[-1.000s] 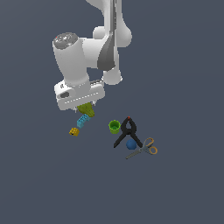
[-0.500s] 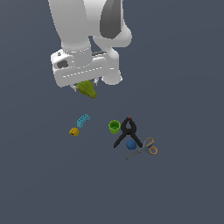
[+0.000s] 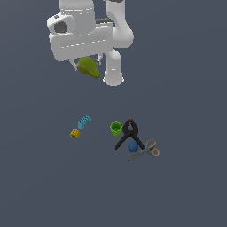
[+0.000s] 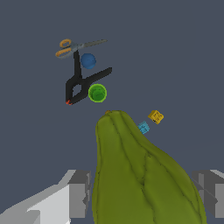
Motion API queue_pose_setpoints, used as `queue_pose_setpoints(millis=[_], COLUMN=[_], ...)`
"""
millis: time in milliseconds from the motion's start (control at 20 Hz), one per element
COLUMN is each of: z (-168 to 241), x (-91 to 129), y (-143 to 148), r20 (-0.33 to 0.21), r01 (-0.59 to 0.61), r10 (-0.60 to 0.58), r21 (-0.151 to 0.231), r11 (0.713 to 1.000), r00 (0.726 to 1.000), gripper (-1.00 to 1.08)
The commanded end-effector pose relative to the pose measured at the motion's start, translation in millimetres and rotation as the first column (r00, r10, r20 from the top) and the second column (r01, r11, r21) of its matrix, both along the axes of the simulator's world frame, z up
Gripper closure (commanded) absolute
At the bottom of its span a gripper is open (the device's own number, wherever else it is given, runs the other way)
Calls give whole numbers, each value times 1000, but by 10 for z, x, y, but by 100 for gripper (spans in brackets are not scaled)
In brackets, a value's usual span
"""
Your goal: Pick up a designated object from a clutter of objects.
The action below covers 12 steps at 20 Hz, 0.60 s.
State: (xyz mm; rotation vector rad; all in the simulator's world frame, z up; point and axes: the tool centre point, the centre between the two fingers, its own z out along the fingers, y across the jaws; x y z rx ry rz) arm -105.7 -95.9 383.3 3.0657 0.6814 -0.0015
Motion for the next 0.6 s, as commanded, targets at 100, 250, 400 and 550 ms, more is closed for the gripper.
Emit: queue_pose_setpoints(millis=[100,250,400,550], z=[266,378,446,468], x=[-71,-97,-112,-116], y=[45,64,75,78], r20=[1,1,1,1], r01=[0,0,0,-1], r10=[0,0,0,1], r21=[0,1,1,1], r11=[1000,1000,1000,1000], r00=[1000,1000,1000,1000], gripper=[108,108,108,108])
